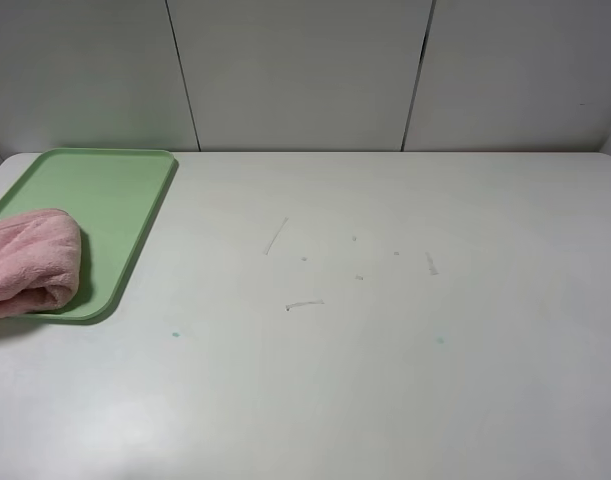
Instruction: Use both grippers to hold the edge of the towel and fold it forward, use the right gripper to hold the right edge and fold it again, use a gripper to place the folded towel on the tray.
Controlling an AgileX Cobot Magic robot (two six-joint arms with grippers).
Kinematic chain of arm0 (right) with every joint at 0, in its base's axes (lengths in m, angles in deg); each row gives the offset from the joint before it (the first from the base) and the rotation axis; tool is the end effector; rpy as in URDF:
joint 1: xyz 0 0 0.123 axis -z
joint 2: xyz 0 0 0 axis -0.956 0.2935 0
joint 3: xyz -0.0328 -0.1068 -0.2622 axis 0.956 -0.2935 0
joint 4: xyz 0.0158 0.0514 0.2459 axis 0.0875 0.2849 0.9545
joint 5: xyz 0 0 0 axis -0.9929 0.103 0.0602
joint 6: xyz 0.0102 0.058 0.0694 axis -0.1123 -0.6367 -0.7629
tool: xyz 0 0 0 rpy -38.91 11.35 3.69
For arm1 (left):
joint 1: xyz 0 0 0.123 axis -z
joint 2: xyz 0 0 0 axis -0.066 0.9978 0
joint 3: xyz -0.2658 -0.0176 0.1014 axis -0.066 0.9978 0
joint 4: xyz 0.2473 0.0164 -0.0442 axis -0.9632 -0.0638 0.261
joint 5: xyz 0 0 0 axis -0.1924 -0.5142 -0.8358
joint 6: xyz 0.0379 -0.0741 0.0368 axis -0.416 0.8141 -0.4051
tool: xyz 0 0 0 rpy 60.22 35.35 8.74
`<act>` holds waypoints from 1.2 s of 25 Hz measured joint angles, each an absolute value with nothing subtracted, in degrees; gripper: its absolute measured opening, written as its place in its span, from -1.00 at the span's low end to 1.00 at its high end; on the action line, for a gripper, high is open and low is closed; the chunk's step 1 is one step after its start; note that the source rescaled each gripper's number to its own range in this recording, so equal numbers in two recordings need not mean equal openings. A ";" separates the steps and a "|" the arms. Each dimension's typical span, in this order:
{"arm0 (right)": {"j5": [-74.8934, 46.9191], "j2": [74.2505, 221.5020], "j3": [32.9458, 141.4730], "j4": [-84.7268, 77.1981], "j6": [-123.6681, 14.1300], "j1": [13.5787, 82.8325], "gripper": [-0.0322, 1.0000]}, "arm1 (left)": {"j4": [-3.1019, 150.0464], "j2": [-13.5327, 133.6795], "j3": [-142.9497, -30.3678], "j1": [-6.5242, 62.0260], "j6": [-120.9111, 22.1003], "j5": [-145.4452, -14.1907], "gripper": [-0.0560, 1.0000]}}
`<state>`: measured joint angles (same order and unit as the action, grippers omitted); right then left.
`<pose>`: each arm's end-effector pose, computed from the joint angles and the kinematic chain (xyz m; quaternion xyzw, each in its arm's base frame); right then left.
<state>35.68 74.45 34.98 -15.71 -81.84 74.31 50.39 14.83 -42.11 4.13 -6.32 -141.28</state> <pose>-0.0029 -0.0054 0.2767 0.0419 0.8449 -0.0222 0.5329 0.0633 0.0134 0.2917 -0.0626 0.9435 0.0570 0.3204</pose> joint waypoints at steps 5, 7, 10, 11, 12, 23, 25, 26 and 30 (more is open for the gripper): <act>35.68 74.45 34.98 -15.71 -81.84 74.31 1.00 | 55.26 7.95 -37.32 4.13 -9.49 -141.49 1.00; 35.68 74.45 34.98 -15.71 -81.84 74.31 1.00 | 56.54 5.60 -37.27 4.19 -11.18 -141.38 1.00; 35.68 74.45 34.98 -15.71 -81.84 74.31 1.00 | 58.55 1.63 -37.27 4.44 -13.77 -141.27 1.00; 35.68 74.45 34.98 -15.71 -81.84 74.31 1.00 | 59.19 -0.04 -37.17 4.70 -14.71 -141.27 1.00; 35.68 74.45 34.98 -15.71 -81.84 74.31 1.00 | 59.97 -1.41 -37.04 5.00 -15.74 -141.20 1.00; 35.68 74.45 34.98 -15.71 -81.84 74.31 1.00 | 62.39 -13.24 -34.92 5.66 -18.30 -136.98 1.00; 35.68 74.45 34.98 -15.71 -81.84 74.31 1.00 | 62.82 -13.36 -34.93 6.93 -18.80 -136.99 1.00; 35.68 74.45 34.98 -15.71 -81.84 74.31 1.00 | 62.89 -13.42 -34.93 7.84 -18.87 -136.99 1.00; 35.68 74.45 34.98 -15.71 -81.84 74.31 1.00 | 62.96 -13.42 -34.93 11.08 -18.88 -136.99 1.00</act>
<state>35.68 74.45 34.98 -15.71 -81.84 74.31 62.96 -13.42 -34.93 11.08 -18.88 -136.99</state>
